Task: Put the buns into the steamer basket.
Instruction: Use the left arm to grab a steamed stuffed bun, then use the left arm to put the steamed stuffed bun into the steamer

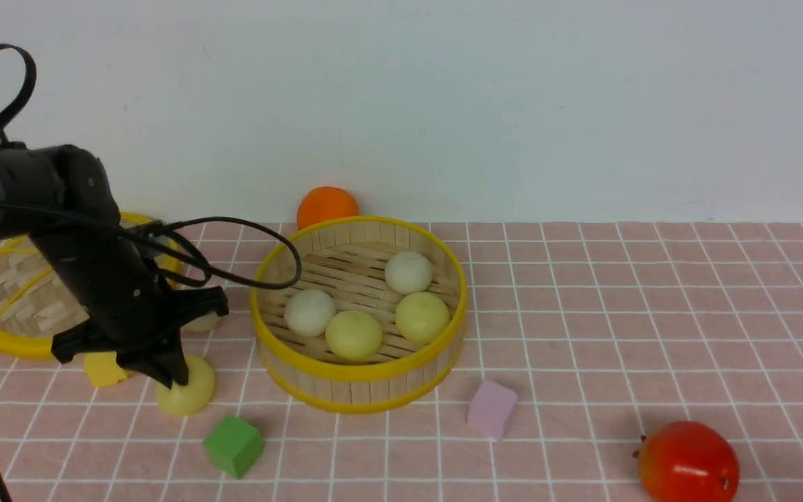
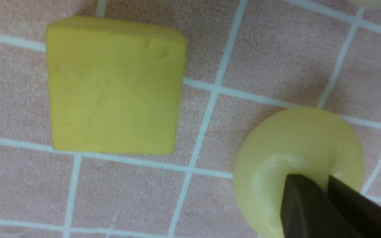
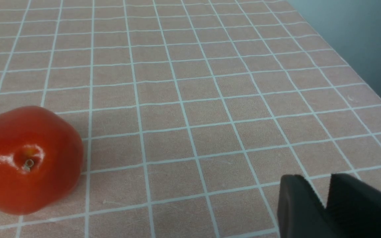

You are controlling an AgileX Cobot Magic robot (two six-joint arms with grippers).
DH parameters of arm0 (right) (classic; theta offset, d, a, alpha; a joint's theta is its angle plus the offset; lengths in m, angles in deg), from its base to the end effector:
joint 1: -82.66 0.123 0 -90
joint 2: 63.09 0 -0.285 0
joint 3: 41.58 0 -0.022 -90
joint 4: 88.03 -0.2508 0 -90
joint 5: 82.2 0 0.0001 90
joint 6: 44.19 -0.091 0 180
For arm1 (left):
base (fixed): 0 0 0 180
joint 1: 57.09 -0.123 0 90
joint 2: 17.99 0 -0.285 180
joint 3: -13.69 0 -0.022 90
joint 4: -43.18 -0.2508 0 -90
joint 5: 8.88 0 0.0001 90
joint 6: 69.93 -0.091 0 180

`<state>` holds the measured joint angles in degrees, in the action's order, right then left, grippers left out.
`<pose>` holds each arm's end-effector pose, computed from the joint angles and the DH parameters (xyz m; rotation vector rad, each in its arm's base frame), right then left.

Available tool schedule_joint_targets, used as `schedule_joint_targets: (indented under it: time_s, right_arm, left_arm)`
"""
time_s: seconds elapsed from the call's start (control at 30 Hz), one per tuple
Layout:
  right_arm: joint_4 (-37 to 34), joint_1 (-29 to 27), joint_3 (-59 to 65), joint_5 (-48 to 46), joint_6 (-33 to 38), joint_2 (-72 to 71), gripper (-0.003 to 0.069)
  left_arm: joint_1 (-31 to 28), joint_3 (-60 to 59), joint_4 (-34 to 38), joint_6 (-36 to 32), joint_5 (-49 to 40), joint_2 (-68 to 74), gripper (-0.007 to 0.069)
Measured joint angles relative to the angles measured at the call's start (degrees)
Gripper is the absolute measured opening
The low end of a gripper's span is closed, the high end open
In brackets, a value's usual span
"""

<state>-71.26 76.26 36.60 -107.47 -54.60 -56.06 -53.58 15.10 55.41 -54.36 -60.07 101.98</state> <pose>0.0487 -0.0168 0.1705 0.1098 1.9137 -0.2502 0.3884 -0.0389 0.1812 -0.4890 2.9395 -0.3068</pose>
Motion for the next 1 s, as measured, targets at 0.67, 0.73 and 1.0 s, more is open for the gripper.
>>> schedule_joint_targets:
  time_s: [0.67,0.73,1.0]
  right_arm:
    - [0.00,0.00,0.00,0.00,0.00,0.00,0.0216]
    - [0.00,0.00,0.00,0.00,0.00,0.00,0.0218]
    - [0.00,0.00,0.00,0.00,0.00,0.00,0.0232]
  left_arm:
    - [8.41,24.51,-0.01,0.23,-10.45,0.70,0.0013]
    - [11.21,25.39,0.04,0.29,-7.92,1.16,0.0013]
    - [18.31,25.81,0.56,2.23,2.12,7.69,0.0013]
